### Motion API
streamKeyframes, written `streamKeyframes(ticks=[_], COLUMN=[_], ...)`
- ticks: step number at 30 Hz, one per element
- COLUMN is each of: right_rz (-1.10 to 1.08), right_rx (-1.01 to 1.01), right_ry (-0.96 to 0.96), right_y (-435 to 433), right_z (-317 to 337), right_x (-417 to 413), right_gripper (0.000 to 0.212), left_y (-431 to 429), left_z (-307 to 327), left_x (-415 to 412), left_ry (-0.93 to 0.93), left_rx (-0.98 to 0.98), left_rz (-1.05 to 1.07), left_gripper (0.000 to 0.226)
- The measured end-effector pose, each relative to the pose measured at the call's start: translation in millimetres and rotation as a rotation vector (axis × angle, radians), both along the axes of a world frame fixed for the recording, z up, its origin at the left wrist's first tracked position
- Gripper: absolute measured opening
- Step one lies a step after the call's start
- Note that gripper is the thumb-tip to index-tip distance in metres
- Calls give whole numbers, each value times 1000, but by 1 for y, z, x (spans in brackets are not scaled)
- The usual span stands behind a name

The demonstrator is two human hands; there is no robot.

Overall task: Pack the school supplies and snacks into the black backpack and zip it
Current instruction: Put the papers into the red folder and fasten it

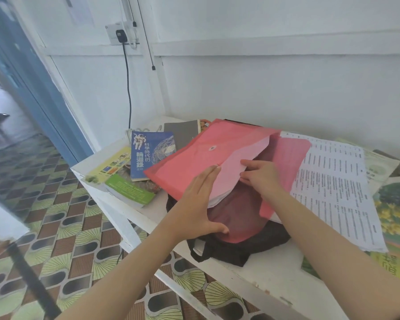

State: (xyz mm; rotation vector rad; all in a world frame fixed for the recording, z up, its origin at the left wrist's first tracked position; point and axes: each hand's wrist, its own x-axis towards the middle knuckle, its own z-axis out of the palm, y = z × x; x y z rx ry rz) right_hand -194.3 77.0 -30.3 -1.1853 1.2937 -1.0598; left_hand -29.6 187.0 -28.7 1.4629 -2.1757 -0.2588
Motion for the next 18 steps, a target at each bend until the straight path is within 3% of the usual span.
streamKeyframes(ticks=[6,9,12,15,17,18], right_rz=[40,109,126,22,-84,-133], right_rx=[-2,57,35,-108,-177,-185], right_ry=[160,266,289,249,301,327], right_y=[7,27,52,74,81,81], right_z=[0,11,24,38,44,44], right_x=[-4,-20,-48,-76,-92,-100], right_gripper=[41,29,19,18,17,17], left_y=[-5,-8,-6,-14,-24,-25], left_z=[-7,-13,-12,3,13,21], left_x=[7,8,1,-7,-11,-16], left_ry=[2,103,458,754,800,794], left_rx=[-6,-20,64,65,26,8], left_rz=[18,-5,16,15,36,35], left_gripper=[110,70,30,42,57,54])
